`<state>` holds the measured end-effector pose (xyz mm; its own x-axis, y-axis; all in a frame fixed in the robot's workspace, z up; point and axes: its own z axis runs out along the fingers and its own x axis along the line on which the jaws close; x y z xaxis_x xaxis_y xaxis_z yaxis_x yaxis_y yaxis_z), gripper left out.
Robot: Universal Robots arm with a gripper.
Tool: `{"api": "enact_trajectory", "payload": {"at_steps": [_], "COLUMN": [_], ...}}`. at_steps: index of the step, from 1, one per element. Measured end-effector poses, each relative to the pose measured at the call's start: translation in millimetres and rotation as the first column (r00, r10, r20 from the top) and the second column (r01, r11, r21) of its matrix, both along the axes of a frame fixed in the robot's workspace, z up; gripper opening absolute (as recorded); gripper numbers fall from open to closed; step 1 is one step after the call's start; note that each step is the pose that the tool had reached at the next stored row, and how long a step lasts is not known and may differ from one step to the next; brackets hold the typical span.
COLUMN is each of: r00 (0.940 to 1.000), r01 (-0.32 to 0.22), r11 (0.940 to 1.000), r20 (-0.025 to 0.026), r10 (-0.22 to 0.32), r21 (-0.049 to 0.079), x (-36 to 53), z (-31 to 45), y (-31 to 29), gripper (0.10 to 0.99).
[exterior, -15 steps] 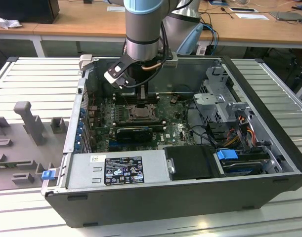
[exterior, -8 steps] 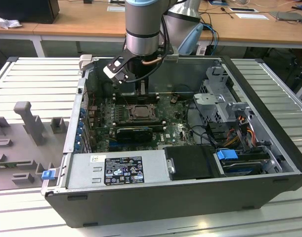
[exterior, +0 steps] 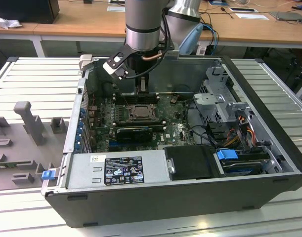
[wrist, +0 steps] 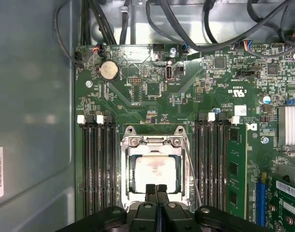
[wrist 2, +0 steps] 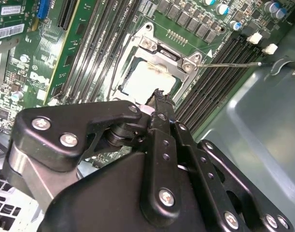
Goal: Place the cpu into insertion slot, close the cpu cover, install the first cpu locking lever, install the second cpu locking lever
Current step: 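Install the first cpu locking lever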
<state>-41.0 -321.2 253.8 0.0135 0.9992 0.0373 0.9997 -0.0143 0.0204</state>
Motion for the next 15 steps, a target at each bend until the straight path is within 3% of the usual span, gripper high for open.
{"api": "enact_trajectory", "payload": {"at_steps": [4,15], "r00": [1.0000,1.0000], "r01": [0.000,0.000], "r11": [1.0000,1.0000], "r20": [0.0000,0.0000], "r10": [0.000,0.000], "r21": [0.000,0.000], "x": [0.0,0.0], "z": [10.3,21.1], "y": [0.0,0.0], "gripper": [0.106,0.106]}}
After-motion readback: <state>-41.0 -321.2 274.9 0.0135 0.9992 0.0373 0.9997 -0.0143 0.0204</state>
